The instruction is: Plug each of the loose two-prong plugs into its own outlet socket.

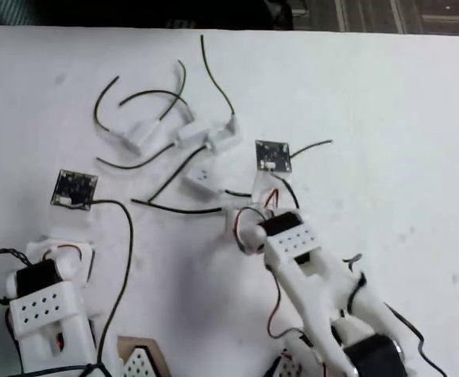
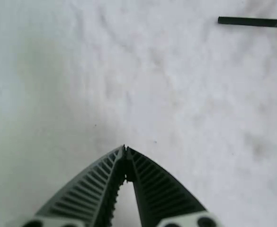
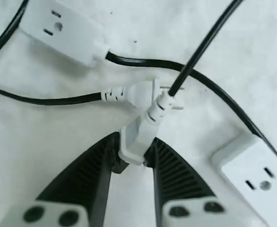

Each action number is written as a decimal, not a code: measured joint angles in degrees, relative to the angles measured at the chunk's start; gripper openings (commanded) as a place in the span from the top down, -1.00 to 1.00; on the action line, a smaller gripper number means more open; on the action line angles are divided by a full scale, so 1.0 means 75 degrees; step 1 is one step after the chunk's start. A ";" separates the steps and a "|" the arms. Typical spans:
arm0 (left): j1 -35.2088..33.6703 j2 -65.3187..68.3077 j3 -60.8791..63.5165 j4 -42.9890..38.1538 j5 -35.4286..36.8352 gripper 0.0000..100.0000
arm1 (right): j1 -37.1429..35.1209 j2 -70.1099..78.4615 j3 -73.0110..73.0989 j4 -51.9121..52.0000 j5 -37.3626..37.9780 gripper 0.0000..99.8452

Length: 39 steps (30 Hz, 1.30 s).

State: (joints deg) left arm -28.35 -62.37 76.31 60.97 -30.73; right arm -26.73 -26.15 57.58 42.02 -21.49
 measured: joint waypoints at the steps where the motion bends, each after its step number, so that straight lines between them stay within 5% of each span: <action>1: 0.0000 0.0000 0.0000 0.0000 0.0000 0.95 | 0.0000 -0.0246 0.0000 0.0305 0.0234 0.96; 8: 0.0000 0.0000 0.0000 0.0000 0.0000 0.95 | 0.0785 -0.1078 0.0000 0.2379 0.2590 0.96; 17: 0.0000 0.0000 0.0000 0.0000 0.0000 0.95 | 0.1242 0.0047 0.0000 0.3247 0.4642 0.94; 23: 0.0000 0.0000 0.0000 0.0000 0.0000 0.95 | 0.1231 0.0949 -0.0012 0.3177 0.4958 0.68; 39: 0.0000 0.0000 0.0000 0.0000 0.0000 0.95 | 0.1172 0.1160 -0.0762 0.3317 0.4630 0.67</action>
State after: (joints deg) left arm -28.35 -62.37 76.31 60.97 -30.73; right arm -17.93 -17.45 51.87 66.90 13.23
